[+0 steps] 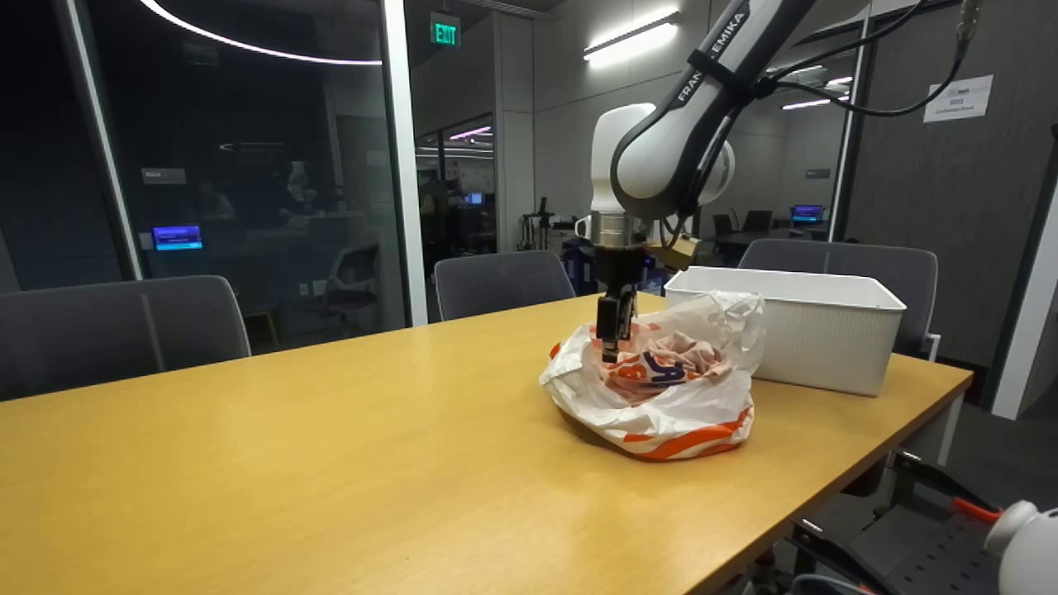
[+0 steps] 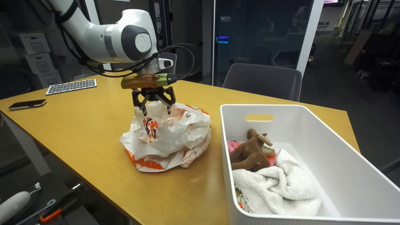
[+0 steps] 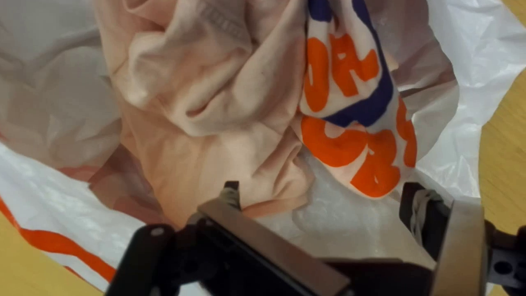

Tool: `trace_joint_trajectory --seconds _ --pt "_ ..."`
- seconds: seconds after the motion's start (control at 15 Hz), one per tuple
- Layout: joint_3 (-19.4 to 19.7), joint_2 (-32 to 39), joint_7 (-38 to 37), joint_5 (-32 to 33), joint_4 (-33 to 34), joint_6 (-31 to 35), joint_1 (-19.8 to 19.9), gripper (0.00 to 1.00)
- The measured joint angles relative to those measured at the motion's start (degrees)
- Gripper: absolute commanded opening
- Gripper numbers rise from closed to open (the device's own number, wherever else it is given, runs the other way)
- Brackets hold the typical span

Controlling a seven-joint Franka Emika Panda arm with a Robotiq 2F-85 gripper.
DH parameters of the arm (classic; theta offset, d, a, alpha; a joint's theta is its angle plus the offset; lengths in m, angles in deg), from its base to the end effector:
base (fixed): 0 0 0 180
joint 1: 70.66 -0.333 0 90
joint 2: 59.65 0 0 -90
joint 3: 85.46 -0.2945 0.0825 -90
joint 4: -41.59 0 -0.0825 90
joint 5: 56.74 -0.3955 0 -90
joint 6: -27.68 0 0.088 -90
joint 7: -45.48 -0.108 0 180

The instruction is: Remove the peach shirt from the basket, then put it in the plastic and pull up the plastic

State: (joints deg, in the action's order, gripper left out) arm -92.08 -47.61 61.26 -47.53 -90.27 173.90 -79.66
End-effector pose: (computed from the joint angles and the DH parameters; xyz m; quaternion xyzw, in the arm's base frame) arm 0.5135 0.1469 0.2292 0.9425 0.3317 0.0216 0.0341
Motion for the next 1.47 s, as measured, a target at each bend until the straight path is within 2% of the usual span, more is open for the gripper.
trace_joint_trajectory --seconds 0.53,0.93,1.0,1.07,1.2,1.47 --pt "-6.4 1.2 -2.1 -6.6 1.2 -0.4 -1.0 1.0" --pt "-7.5 3.2 -0.5 -6.8 0.9 7.3 -0.7 1.0" --pt "-7.4 3.9 0.1 -6.8 0.7 8.5 -0.4 0.92" --pt "-7.4 4.6 0.7 -6.8 0.6 9.4 -0.1 0.72" --pt "-7.6 5.8 2.1 -7.0 0.5 10.9 0.7 0.68" --pt "-9.0 6.5 4.9 -7.9 0.5 12.1 2.3 0.34"
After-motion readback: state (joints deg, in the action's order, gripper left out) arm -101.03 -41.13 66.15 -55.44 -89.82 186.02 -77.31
